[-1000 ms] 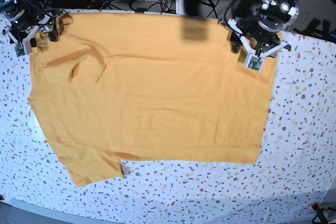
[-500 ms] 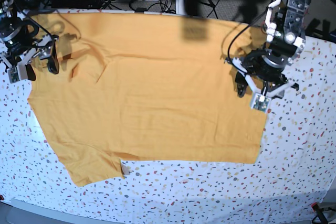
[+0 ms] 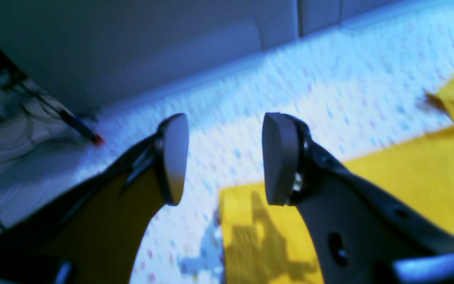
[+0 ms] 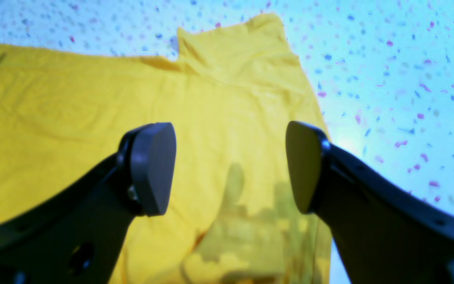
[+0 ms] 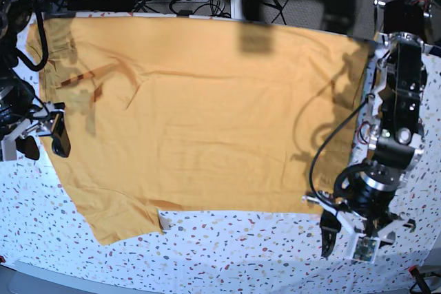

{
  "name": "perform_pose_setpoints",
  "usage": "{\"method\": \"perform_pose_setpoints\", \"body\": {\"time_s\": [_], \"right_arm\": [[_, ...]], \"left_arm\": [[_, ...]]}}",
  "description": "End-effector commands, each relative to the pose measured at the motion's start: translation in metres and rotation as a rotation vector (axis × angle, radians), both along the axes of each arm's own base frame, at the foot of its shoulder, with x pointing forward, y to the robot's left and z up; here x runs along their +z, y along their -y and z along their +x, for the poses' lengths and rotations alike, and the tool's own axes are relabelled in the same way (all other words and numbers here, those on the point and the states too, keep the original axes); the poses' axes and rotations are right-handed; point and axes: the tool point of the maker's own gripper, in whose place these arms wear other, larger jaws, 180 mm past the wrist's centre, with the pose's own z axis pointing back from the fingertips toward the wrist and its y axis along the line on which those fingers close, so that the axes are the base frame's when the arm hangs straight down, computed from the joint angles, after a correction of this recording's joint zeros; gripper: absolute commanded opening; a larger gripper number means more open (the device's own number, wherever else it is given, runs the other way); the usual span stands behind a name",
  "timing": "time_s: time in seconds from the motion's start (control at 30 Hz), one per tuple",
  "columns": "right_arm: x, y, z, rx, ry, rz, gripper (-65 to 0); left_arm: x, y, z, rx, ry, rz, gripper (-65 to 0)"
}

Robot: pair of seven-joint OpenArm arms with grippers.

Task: Fold the T-shirt properly
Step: 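Open both grippers and release the shirt's collar edge, then move both grippers to the hem corners of the shirt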

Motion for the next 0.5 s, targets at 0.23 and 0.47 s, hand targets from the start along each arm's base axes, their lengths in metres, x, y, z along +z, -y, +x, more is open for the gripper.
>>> {"method": "perform_pose_setpoints", "body": {"time_s": [0.23,0.47], "right_arm": [[0.051,0.0,0.023,0.014,0.15,-0.013,-22.0],[0.053,-0.001,0.025,0.018,0.137,-0.008,-22.0]], "left_arm": [[0.055,-0.027,0.062,0.066,0.089,0.005,-36.0],[0.022,-0.05,0.123,0.045,-0.085,-0.01,-36.0]]}}
